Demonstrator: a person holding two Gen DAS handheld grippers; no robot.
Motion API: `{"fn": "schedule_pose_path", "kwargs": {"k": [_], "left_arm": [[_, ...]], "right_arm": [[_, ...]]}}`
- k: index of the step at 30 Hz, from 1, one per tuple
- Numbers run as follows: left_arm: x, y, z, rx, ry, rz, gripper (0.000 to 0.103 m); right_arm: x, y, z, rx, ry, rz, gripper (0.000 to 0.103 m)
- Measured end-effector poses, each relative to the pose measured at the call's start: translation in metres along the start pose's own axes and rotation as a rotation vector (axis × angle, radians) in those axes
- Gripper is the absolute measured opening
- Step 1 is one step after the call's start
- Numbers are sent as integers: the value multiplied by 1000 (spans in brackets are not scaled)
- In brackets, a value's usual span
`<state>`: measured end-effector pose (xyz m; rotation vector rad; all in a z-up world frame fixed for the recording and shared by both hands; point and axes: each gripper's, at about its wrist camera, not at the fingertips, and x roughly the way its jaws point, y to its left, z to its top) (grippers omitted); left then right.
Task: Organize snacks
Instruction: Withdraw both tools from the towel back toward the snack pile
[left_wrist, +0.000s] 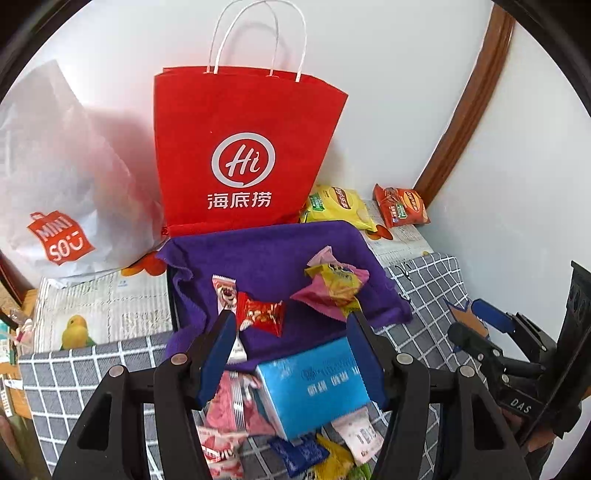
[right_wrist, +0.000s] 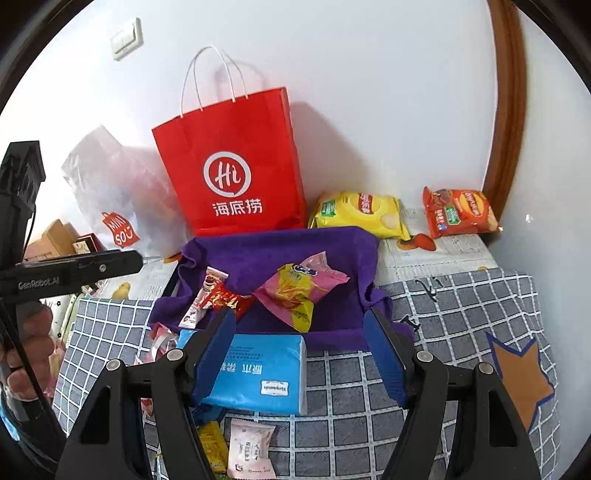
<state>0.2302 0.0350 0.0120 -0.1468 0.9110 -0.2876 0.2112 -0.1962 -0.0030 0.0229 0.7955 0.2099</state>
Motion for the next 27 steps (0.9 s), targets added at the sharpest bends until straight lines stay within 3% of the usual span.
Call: {"fn": "schedule_pose_path", "kwargs": {"k": [5,15,18,21,27], "left_arm": [[-14,-1,-22,-17,-4,7,60],[-38,2,-61,-40,-17,37,60],[-45,9,-71,-56,-25,48,60],[-47,17,-80,-78,-16,56,60],[-46,31,-98,-114,-3,74,60]], "right_arm": [[-17,2,-10,-16,-34,-35,72],[-40,20,-31,-64,14,-8,71],[-41,23,-39,-53,44,39,72],[-40,31,-51,-81,50,7,71],[-25,42,-80,-98,95,30,69]]}}
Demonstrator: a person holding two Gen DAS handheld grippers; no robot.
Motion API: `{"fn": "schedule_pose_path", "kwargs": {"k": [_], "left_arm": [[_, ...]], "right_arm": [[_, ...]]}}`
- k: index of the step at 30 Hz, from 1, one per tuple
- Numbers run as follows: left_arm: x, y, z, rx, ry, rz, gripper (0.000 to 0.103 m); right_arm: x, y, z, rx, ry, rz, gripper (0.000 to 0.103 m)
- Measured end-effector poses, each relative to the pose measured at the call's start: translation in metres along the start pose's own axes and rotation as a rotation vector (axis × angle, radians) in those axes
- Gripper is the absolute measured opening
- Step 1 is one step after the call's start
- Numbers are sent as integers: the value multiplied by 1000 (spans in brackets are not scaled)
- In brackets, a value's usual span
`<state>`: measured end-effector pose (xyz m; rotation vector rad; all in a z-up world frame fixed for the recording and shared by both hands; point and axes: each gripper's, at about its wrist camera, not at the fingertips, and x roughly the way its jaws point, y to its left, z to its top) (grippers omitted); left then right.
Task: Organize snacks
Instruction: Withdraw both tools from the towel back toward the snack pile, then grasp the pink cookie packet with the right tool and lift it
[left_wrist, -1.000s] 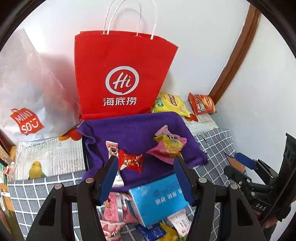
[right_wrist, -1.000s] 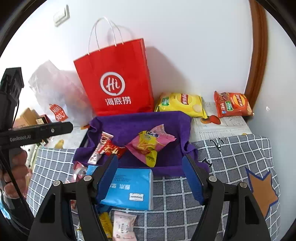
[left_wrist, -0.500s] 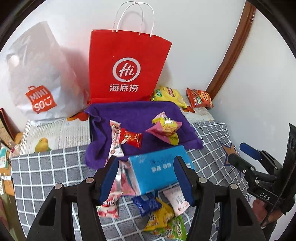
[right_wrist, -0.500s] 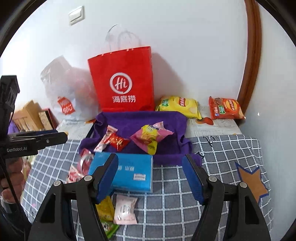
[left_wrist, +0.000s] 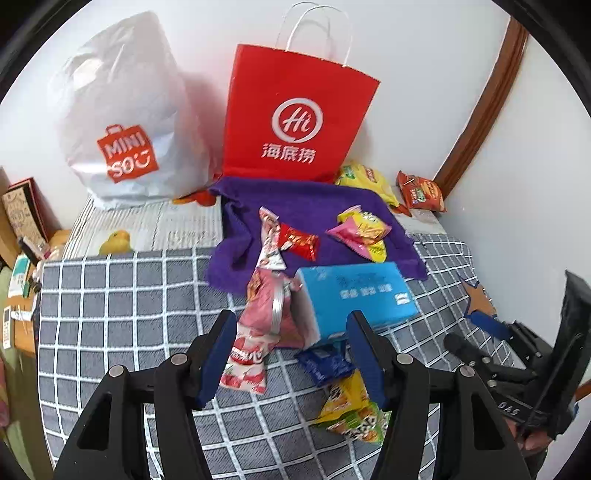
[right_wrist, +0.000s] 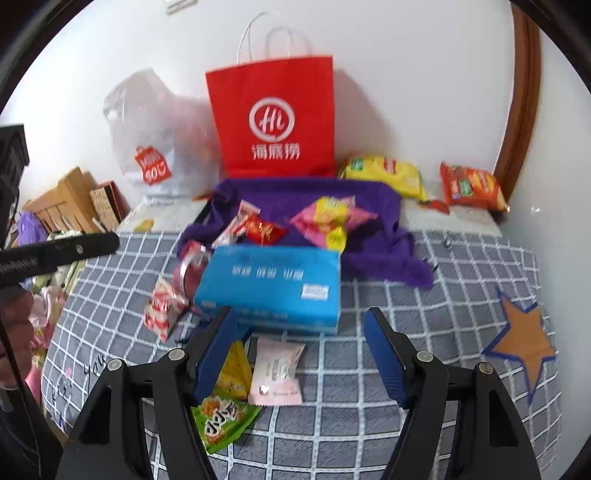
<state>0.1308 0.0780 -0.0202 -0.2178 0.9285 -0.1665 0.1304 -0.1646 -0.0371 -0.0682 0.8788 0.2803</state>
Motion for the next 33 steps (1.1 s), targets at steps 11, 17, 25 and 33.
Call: {"fn": "schedule_pose_path", "kwargs": {"k": [11,17,25,33], "left_arm": [[19,36,-27,-81,61,48,59],[30,46,-34,-99,88,62,60],[34,55,-34,-118,95,65,60],[41,62,-33,-138,104,65,60]], "right_arm": [[57,5,-35,31,145,79,53],[80,9,-43,24,208,92,50],[94,17,-48,-12,247,108,50],[106,16,-49,-37,280,97,50]]}}
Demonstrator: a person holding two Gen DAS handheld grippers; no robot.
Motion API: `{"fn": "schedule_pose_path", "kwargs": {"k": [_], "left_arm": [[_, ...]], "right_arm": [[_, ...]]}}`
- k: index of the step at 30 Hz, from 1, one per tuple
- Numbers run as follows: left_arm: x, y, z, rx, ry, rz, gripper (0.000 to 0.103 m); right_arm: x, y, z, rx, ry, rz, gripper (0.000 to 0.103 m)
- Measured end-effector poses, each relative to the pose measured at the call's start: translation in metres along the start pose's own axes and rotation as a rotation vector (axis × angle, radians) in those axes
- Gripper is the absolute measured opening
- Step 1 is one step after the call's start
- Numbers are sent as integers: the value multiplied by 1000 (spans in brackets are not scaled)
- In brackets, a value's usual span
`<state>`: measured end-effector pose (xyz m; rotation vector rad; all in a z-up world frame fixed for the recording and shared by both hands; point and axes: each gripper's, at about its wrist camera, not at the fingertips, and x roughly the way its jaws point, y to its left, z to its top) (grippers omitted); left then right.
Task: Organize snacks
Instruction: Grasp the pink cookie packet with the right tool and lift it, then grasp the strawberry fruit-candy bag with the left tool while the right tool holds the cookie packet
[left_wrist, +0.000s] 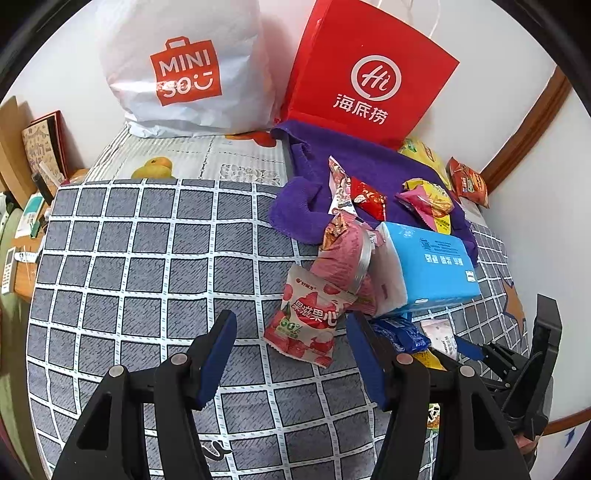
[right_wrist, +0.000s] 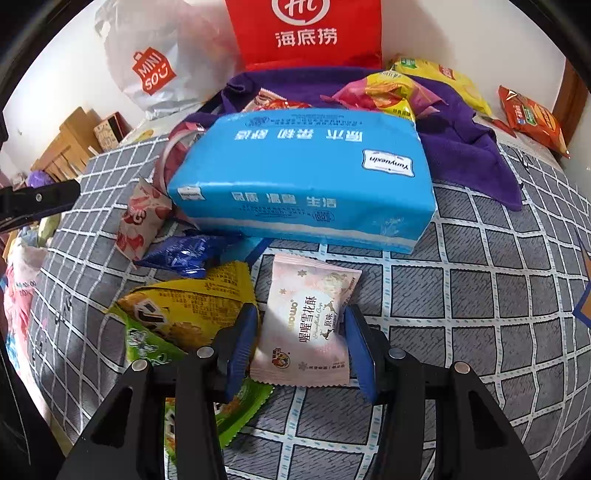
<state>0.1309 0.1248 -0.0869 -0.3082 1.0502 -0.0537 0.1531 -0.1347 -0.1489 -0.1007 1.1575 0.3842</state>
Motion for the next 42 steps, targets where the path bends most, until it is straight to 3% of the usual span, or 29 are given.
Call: {"fn": "schedule_pose_path", "kwargs": {"k": [8,11,21,28,37,39,42], "left_arm": [[19,3,-3,9,31,21,60],[27,-3,-4,41,34,55,60],[60,-25,-3,116,69,59,61],[80,-32,-3,150,90,94,64],[88,-45,-5,232,47,166,67],[86,-45,-6,233,45,166,65],[83,-44,-8,247,41,172,52]], "right_arm": [[0,-6,1,-2,-25,-2,41],[-5,-14,1,11,-42,3,41],[-8,-58,-1,80,-80,-40,41],[-5,-57,-4,48,-116,-49,42],[-2,-54,-5,7,-135,-80,43],[-2,-55,-6,9,-135,-77,43],[-1,-54,-6,6,-135,-81,43]]}}
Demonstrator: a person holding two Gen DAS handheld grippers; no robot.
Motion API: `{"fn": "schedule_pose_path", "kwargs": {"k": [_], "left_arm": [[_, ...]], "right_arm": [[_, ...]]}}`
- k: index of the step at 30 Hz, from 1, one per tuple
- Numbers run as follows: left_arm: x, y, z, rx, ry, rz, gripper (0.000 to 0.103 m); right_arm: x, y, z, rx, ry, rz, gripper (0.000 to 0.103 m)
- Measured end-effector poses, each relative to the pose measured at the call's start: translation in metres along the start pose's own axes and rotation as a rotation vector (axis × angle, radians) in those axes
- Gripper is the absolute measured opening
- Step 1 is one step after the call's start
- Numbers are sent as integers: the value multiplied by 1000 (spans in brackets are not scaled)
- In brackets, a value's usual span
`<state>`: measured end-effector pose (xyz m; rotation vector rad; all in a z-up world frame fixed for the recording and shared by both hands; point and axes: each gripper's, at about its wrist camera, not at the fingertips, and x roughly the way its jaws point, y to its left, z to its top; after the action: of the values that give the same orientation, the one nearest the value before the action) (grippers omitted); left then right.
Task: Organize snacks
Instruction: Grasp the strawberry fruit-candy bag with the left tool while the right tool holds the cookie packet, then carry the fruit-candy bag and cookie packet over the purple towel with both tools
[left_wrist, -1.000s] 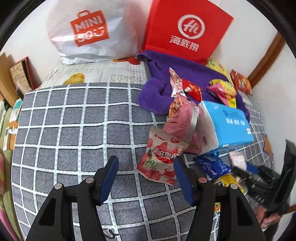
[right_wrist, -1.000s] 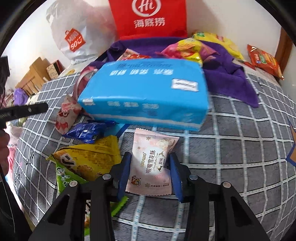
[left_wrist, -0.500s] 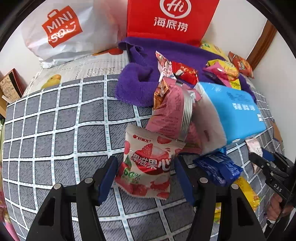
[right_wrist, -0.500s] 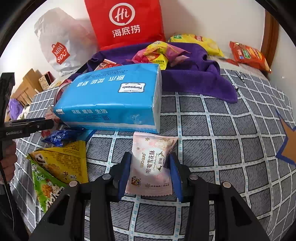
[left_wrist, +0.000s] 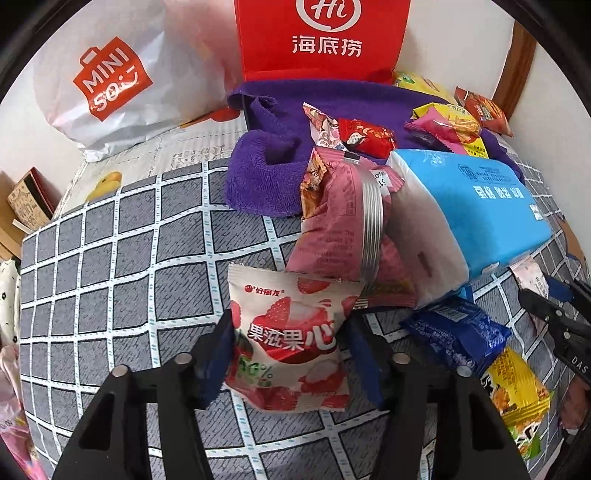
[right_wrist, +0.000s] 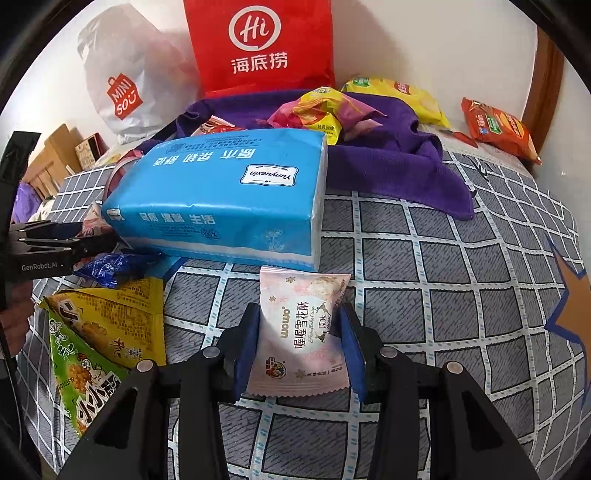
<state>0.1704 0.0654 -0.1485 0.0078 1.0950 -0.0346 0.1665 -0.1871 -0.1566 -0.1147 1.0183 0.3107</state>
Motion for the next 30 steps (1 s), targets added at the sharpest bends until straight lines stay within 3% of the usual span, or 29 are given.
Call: {"fn": "schedule_pose_path", "kwargs": {"k": [5,14,30], "left_arm": [[-7,8,-4,-24,3,-39,46],[-29,18,-12,-69,-20,-81,46],[-72,8,-24,-81,-72,-161,46]], "right_arm": [[0,-1,1,9,-4,-8,42],[-9,-3,-3,38,-1,7,40],[-57,5,-3,36,-83,21,39]]}}
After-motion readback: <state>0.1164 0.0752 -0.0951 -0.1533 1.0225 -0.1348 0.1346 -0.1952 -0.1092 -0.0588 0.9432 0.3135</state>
